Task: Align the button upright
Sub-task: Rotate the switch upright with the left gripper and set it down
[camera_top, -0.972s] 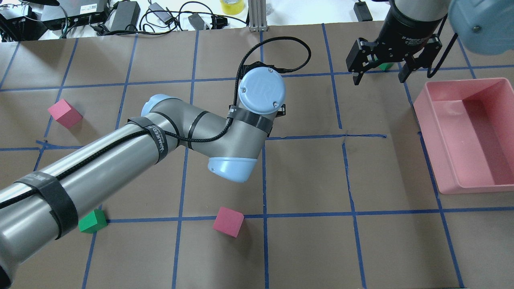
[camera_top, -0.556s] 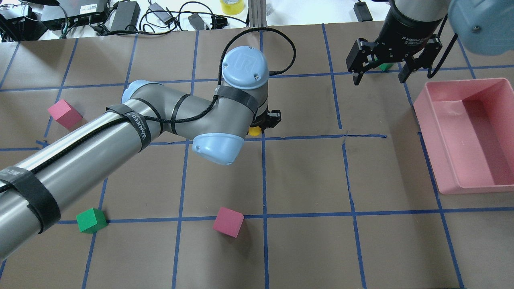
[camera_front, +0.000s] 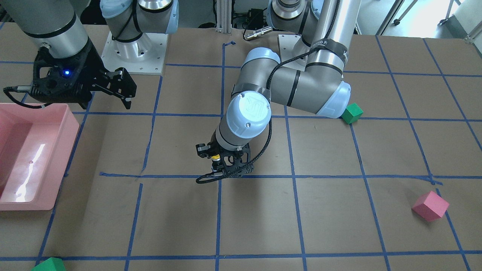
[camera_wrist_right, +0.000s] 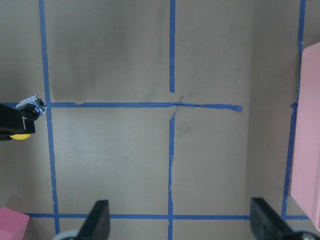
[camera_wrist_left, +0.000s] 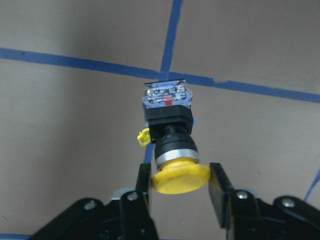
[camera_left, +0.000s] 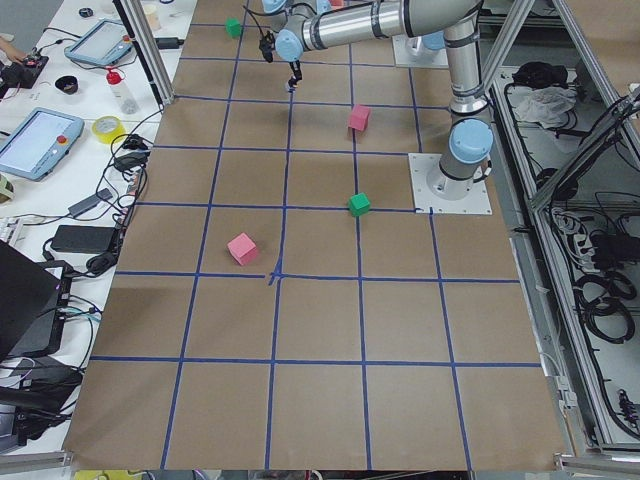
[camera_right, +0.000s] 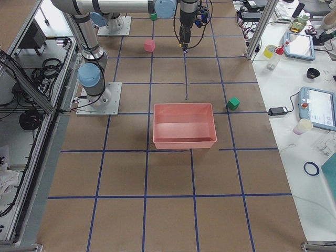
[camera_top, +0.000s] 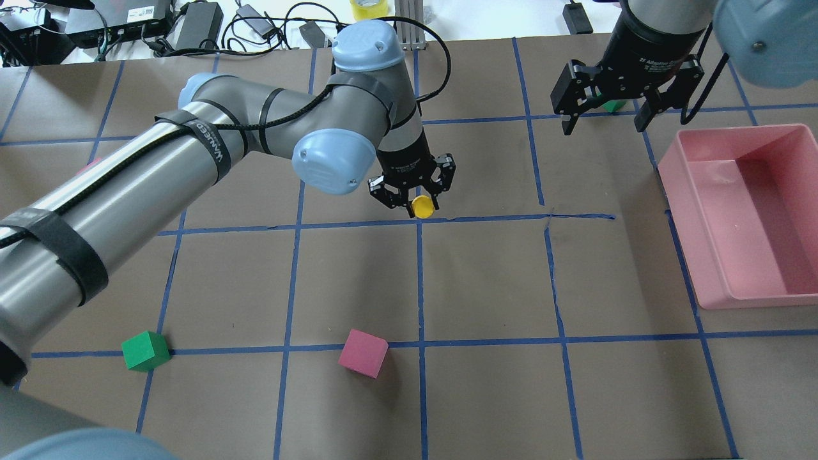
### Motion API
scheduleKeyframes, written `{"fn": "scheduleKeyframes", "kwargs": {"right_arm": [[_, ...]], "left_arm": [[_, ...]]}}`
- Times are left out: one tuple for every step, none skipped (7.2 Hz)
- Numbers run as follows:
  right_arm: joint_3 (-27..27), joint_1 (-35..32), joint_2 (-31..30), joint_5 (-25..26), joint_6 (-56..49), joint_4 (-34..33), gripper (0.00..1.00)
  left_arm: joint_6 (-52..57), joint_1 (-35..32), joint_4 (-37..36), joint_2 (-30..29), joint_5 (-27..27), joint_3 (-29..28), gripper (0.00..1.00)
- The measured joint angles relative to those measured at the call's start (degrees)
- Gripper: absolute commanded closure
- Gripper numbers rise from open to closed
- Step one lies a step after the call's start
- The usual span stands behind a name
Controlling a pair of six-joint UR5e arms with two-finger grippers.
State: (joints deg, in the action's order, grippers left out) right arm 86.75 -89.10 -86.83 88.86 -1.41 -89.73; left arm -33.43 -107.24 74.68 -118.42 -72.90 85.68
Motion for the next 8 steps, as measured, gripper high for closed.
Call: {"fn": "scheduleKeyframes", "kwargs": {"right_arm": [[0.0,0.0,0.0,0.0,-0.01,-0.1,0.0],[0.0,0.02,0.01,0.0,-0.03,-0.31,0.0],[0.0,0.06,0.03,0.0,-0.02,-0.47,0.0],[0.02,0.05,0.04,0.0,0.02,-0.56,0.0],[0.06,0.02,0.04,0.0,0.06,-0.6,0.0],[0.06,0.01,0.03,0.0,0.08,-0.61,0.0],[0.03,0.01,0.03,0.0,0.09,-0.61,0.0],[0.01,0.01,0.03,0.0,0.09,-0.62,0.0]], "left_arm": [[-0.78,0.82,2.7,-1.66,1.44,-1.09,0.79],[-1.46,1.17,3.97,-2.74,2.3,-1.73,0.77],[-1.85,1.35,4.44,-3.51,2.91,-2.12,0.64],[-2.05,1.45,4.61,-3.91,3.75,-2.3,0.59],[-2.1,1.47,4.66,-4.12,4.7,-2.32,0.43],[-2.12,1.5,4.68,-4.22,5.05,-2.3,0.24],[-2.15,1.5,4.68,-4.23,5.13,-2.21,0.2],[-2.16,1.5,4.66,-4.18,5.05,-2.1,0.12]]}}
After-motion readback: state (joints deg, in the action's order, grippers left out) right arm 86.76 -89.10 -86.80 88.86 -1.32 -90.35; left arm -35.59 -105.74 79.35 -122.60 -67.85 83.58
